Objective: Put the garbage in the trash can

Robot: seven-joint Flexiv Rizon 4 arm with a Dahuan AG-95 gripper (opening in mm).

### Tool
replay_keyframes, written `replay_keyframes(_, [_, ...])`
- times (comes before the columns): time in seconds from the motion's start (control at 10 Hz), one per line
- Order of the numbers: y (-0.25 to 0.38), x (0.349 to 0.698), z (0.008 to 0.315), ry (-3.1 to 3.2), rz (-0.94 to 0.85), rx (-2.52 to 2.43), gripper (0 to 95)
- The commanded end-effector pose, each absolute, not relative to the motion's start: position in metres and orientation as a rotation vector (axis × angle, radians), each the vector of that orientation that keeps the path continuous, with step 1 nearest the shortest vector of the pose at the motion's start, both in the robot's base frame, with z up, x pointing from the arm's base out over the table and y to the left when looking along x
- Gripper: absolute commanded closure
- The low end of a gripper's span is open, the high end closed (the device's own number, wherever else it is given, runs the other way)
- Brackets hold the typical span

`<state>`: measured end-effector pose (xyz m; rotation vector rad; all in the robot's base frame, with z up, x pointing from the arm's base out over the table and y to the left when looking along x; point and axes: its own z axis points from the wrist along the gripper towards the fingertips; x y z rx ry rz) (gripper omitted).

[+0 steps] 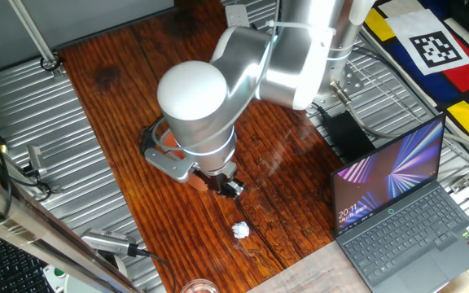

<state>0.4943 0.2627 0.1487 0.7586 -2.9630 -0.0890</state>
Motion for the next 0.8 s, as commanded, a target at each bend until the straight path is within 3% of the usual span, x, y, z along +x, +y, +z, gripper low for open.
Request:
replay_keyframes(0.1, [0.263,0.494,0.149,-2.962,-0.092,0.763,95.0])
replay_keyframes(0.5, [0.263,0.494,0.149,-2.984,-0.152,0.77,95.0])
replay_keyframes(0.6, [0.268,0.495,0.145,-2.986,-0.169,0.773,76.0])
replay_keyframes(0.7, [0.273,0.496,0.141,-2.986,-0.168,0.772,76.0])
replay_keyframes(0.8, [0.284,0.494,0.131,-2.991,-0.165,0.756,57.0])
